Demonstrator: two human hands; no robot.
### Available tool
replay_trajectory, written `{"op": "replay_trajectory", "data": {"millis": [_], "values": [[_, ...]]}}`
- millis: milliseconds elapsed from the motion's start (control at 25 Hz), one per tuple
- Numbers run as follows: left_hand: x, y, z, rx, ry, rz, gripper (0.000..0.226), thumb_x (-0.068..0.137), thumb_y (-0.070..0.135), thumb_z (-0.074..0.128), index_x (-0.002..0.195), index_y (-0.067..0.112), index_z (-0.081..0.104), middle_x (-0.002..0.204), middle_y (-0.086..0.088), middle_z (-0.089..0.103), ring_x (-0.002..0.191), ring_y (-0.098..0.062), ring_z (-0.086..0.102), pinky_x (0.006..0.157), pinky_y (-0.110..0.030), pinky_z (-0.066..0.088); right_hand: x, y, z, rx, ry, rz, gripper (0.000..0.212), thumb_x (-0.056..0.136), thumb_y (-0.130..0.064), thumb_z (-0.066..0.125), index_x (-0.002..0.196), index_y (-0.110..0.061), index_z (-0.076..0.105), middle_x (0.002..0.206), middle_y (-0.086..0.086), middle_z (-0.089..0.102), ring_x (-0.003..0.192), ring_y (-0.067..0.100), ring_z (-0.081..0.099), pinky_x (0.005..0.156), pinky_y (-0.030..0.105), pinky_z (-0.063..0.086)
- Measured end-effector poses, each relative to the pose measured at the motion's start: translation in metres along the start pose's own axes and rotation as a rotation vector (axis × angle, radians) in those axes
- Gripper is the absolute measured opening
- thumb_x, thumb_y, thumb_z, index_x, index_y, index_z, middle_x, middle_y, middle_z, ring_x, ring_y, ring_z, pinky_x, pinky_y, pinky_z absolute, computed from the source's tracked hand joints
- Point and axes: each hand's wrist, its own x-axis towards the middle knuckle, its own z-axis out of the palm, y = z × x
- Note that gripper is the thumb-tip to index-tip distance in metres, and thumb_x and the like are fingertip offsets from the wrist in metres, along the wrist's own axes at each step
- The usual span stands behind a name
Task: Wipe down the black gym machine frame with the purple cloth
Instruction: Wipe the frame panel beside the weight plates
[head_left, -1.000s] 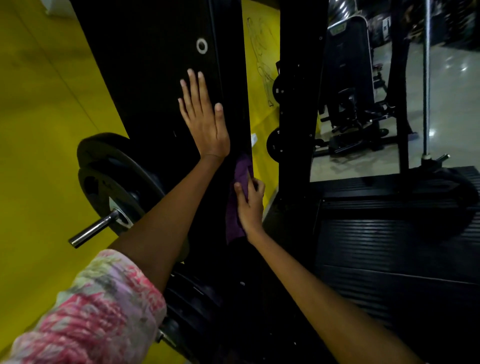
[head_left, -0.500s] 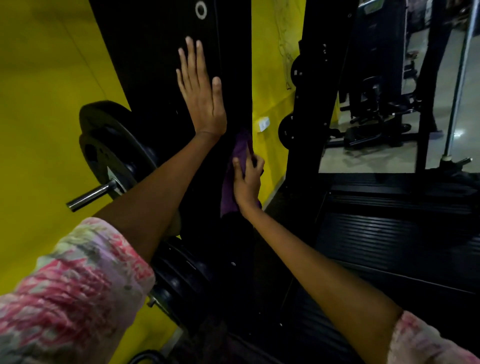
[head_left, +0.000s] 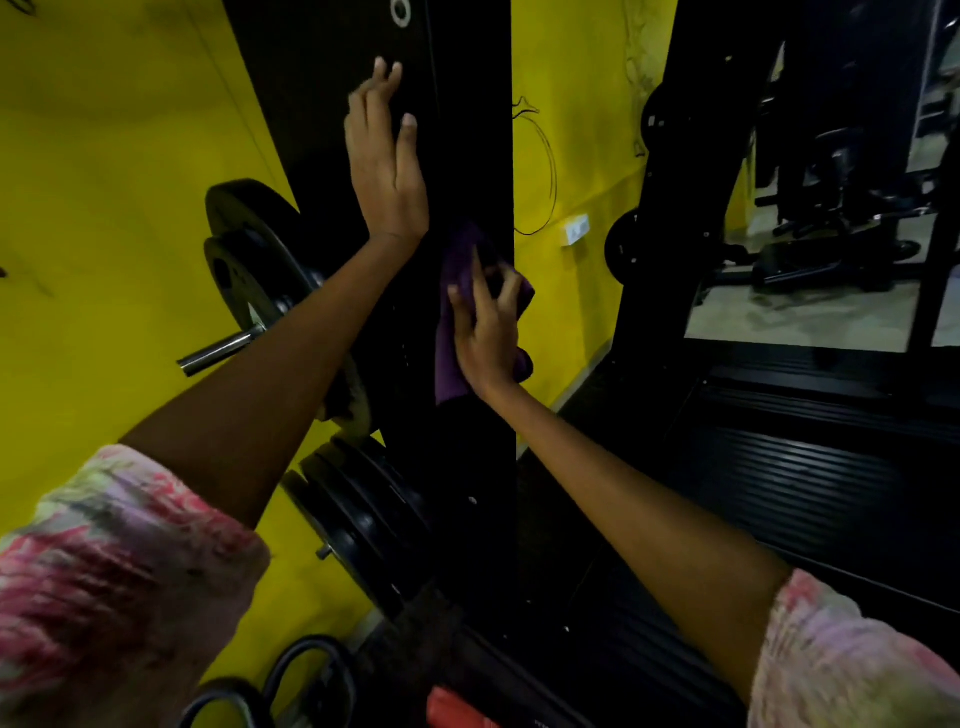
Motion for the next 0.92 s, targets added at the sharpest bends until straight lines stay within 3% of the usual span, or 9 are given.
{"op": "replay_trajectory", "data": {"millis": [80, 200, 280, 400, 480, 640, 720, 800, 920], "values": [[0.003, 0.007, -0.004, -0.038, -0.003, -0.062, 0.041, 0.099, 0.019, 0.036, 0.129, -0.003, 0.050, 0.125, -0.011, 0.049, 0.114, 0.016, 0.040, 0.095, -0.009, 0.033, 0.000, 0.026, -0.010, 0.014, -0.042, 0.102, 0.064, 0.092, -0.051, 0.033, 0.141, -0.012, 0.043, 0.115, 0.015, 0.041, 0.102, 0.029, 0.048, 0.082, 0.031, 0.046], [0.001, 0.014, -0.009, -0.063, -0.048, -0.111, 0.039, 0.098, 0.011, 0.037, 0.134, -0.003, 0.045, 0.128, -0.010, 0.046, 0.116, 0.015, 0.041, 0.098, -0.009, 0.033, 0.039, 0.026, -0.013, 0.162, 0.019, 0.443, 0.050, 0.099, -0.031, 0.047, 0.142, -0.006, 0.040, 0.110, 0.014, 0.037, 0.098, 0.034, 0.051, 0.092, 0.042, 0.042], [-0.002, 0.011, -0.013, -0.059, -0.106, -0.093, 0.043, 0.098, 0.008, 0.036, 0.138, -0.006, 0.038, 0.137, -0.016, 0.041, 0.127, 0.003, 0.038, 0.106, -0.014, 0.030, 0.059, -0.005, -0.008, 0.150, 0.063, 0.339, 0.048, 0.096, -0.026, 0.050, 0.138, -0.004, 0.046, 0.114, 0.022, 0.043, 0.102, 0.036, 0.051, 0.090, 0.038, 0.041], [-0.005, 0.005, -0.015, -0.002, -0.196, -0.032, 0.047, 0.097, 0.006, 0.035, 0.142, -0.007, 0.031, 0.149, -0.027, 0.029, 0.141, -0.035, 0.026, 0.117, -0.042, 0.023, 0.049, -0.018, -0.005, 0.050, 0.060, -0.024, 0.047, 0.095, -0.031, 0.048, 0.134, -0.005, 0.051, 0.115, 0.025, 0.048, 0.105, 0.035, 0.052, 0.081, 0.035, 0.048], [-0.006, 0.004, -0.014, 0.020, -0.210, -0.011, 0.047, 0.098, 0.006, 0.035, 0.143, -0.007, 0.030, 0.151, -0.028, 0.026, 0.142, -0.040, 0.021, 0.116, -0.051, 0.020, 0.044, 0.007, -0.011, -0.011, 0.041, -0.164, 0.049, 0.095, -0.036, 0.045, 0.132, -0.005, 0.054, 0.114, 0.025, 0.049, 0.105, 0.034, 0.052, 0.076, 0.039, 0.054], [-0.005, 0.002, -0.017, 0.020, -0.222, 0.014, 0.049, 0.098, 0.010, 0.035, 0.144, -0.004, 0.030, 0.153, -0.023, 0.025, 0.143, -0.035, 0.021, 0.118, -0.042, 0.020, 0.073, 0.009, -0.009, 0.119, 0.106, 0.156, 0.047, 0.095, -0.030, 0.048, 0.135, -0.006, 0.050, 0.113, 0.021, 0.047, 0.101, 0.029, 0.051, 0.082, 0.042, 0.050], [-0.001, -0.003, -0.018, 0.010, -0.243, 0.014, 0.050, 0.098, 0.013, 0.035, 0.146, -0.002, 0.028, 0.154, -0.021, 0.023, 0.144, -0.033, 0.018, 0.117, -0.034, 0.019, 0.092, -0.016, -0.005, 0.125, 0.171, 0.228, 0.050, 0.092, -0.032, 0.046, 0.133, -0.005, 0.053, 0.114, 0.022, 0.048, 0.100, 0.031, 0.052, 0.083, 0.035, 0.046], [-0.002, -0.007, -0.017, 0.010, -0.259, 0.028, 0.051, 0.099, 0.015, 0.035, 0.146, -0.001, 0.027, 0.155, -0.021, 0.021, 0.145, -0.032, 0.017, 0.116, -0.021, 0.015, 0.090, -0.030, -0.002, 0.058, 0.222, 0.050, 0.047, 0.093, -0.032, 0.048, 0.130, -0.005, 0.056, 0.113, 0.023, 0.050, 0.103, 0.030, 0.051, 0.079, 0.028, 0.044], [-0.005, -0.009, -0.011, -0.008, -0.248, 0.041, 0.056, 0.098, 0.026, 0.033, 0.147, -0.001, 0.026, 0.156, -0.021, 0.019, 0.145, -0.032, 0.015, 0.113, -0.012, 0.011, 0.073, -0.011, -0.005, -0.040, 0.181, -0.248, 0.048, 0.094, -0.034, 0.046, 0.131, -0.005, 0.055, 0.114, 0.026, 0.051, 0.107, 0.024, 0.045, 0.079, 0.031, 0.049]]}}
